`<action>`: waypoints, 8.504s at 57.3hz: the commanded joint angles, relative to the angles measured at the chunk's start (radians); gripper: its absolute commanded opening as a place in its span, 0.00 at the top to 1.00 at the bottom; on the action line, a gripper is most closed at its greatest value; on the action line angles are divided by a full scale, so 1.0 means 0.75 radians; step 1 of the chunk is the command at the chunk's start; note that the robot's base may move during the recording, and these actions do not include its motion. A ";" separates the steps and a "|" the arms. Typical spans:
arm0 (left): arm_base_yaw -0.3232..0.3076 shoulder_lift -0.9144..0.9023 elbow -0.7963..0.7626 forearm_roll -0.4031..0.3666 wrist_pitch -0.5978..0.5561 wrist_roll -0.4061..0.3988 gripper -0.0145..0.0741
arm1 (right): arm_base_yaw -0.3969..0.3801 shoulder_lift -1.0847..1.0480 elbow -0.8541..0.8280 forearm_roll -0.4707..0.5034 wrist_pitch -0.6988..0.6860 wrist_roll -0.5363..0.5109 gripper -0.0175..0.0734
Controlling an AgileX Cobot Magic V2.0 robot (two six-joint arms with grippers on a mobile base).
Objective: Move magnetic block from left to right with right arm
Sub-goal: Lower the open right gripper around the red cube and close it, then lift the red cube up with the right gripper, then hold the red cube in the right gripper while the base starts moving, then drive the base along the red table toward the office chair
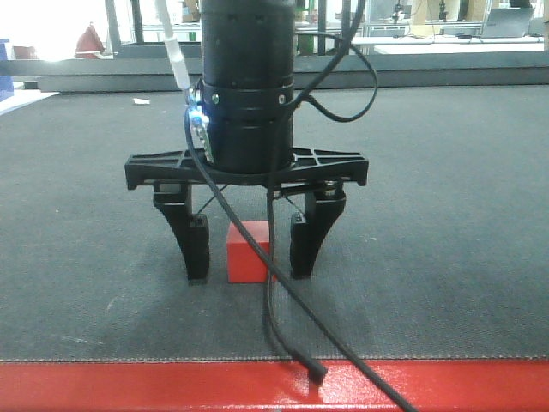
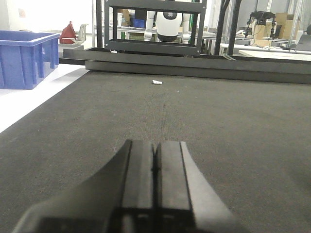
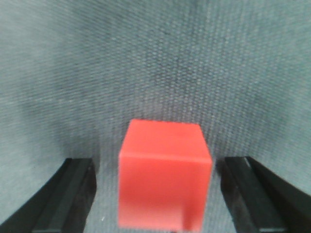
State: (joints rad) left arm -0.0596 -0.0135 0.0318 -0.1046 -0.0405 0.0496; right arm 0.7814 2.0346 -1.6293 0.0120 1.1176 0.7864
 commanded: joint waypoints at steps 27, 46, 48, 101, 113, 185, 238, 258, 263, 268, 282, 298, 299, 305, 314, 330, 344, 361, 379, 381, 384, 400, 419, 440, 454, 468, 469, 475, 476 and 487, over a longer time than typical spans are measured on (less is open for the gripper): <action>-0.005 -0.015 0.012 -0.006 -0.122 0.003 0.98 | -0.006 -0.107 -0.047 -0.008 -0.005 0.007 0.46; -0.005 -0.015 0.012 -0.006 -0.122 0.003 0.98 | -0.054 -0.320 0.068 -0.144 -0.098 -0.054 0.46; -0.005 -0.015 0.012 -0.006 -0.122 0.003 0.98 | -0.063 -0.362 0.109 -0.151 -0.129 -0.099 0.46; -0.005 -0.015 0.012 -0.006 -0.122 0.003 0.98 | -0.986 -1.687 1.517 0.071 -1.467 -1.065 0.46; -0.005 -0.015 0.012 -0.006 -0.122 0.003 0.98 | -1.038 -2.003 1.629 0.071 -1.447 -1.065 0.46; -0.005 -0.015 0.012 -0.006 -0.122 0.003 0.98 | -1.038 -2.480 1.639 0.071 -1.233 -1.065 0.46; -0.005 -0.015 0.012 -0.006 -0.122 0.003 0.98 | -1.038 -2.480 1.639 0.071 -1.233 -1.065 0.46; -0.005 -0.015 0.012 -0.006 -0.122 0.003 0.98 | -1.038 -2.480 1.639 0.071 -1.233 -1.065 0.46; -0.005 -0.015 0.012 -0.006 -0.122 0.003 0.98 | -1.038 -2.480 1.639 0.071 -1.233 -1.065 0.46; -0.005 -0.015 0.012 -0.006 -0.122 0.003 0.98 | -1.038 -2.480 1.639 0.071 -1.233 -1.065 0.46; -0.005 -0.015 0.012 -0.006 -0.122 0.003 0.98 | -1.038 -2.480 1.639 0.071 -1.233 -1.065 0.46; -0.005 -0.015 0.012 -0.006 -0.122 0.003 0.98 | -1.038 -2.480 1.639 0.071 -1.233 -1.065 0.46; -0.005 -0.015 0.012 -0.006 -0.122 0.003 0.98 | -1.038 -2.480 1.639 0.071 -1.233 -1.065 0.46; -0.005 -0.015 0.012 -0.006 -0.122 0.003 0.98 | -1.038 -2.480 1.639 0.071 -1.233 -1.065 0.46; -0.005 -0.015 0.012 -0.006 -0.122 0.003 0.98 | -1.038 -2.480 1.639 0.071 -1.233 -1.065 0.46; -0.005 -0.015 0.012 -0.006 -0.122 0.003 0.98 | -1.038 -2.480 1.639 0.071 -1.233 -1.065 0.46; -0.005 -0.015 0.012 -0.006 -0.122 0.003 0.98 | -1.038 -2.480 1.639 0.071 -1.233 -1.065 0.46; -0.005 -0.015 0.012 -0.006 -0.122 0.003 0.98 | -1.038 -2.480 1.639 0.071 -1.233 -1.065 0.46; -0.005 -0.015 0.012 -0.006 -0.122 0.003 0.98 | -1.038 -2.480 1.639 0.071 -1.233 -1.065 0.46; -0.005 -0.015 0.012 -0.006 -0.122 0.003 0.98 | -1.038 -2.480 1.639 0.071 -1.233 -1.065 0.46; -0.005 -0.015 0.012 -0.006 -0.122 0.003 0.98 | -1.038 -2.480 1.639 0.071 -1.233 -1.065 0.46; -0.005 -0.015 0.012 -0.006 -0.122 0.003 0.98 | -1.038 -2.480 1.639 0.071 -1.233 -1.065 0.46; -0.005 -0.015 0.012 -0.006 -0.122 0.003 0.98 | -1.038 -2.480 1.639 0.071 -1.233 -1.065 0.46; -0.005 -0.015 0.012 -0.006 -0.122 0.003 0.98 | -1.038 -2.480 1.639 0.071 -1.233 -1.065 0.46; -0.005 -0.015 0.012 -0.006 -0.122 0.003 0.98 | -1.038 -2.480 1.639 0.071 -1.233 -1.065 0.46; -0.005 -0.015 0.012 -0.006 -0.122 0.003 0.98 | -1.038 -2.480 1.639 0.071 -1.233 -1.065 0.46; -0.005 -0.015 0.012 -0.006 -0.122 0.003 0.98 | -1.038 -2.480 1.639 0.071 -1.233 -1.065 0.46; -0.005 -0.015 0.012 -0.006 -0.122 0.003 0.98 | -1.038 -2.480 1.639 0.071 -1.233 -1.065 0.46; -0.005 -0.015 0.012 -0.006 -0.122 0.003 0.98 | -1.038 -2.480 1.639 0.071 -1.233 -1.065 0.46; -0.005 -0.015 0.012 -0.006 -0.122 0.003 0.98 | -1.038 -2.480 1.639 0.071 -1.233 -1.065 0.46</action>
State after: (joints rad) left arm -0.0596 -0.0135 0.0318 -0.1046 -0.0405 0.0496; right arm 0.0086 0.1633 -0.3734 0.0634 0.2752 -0.0052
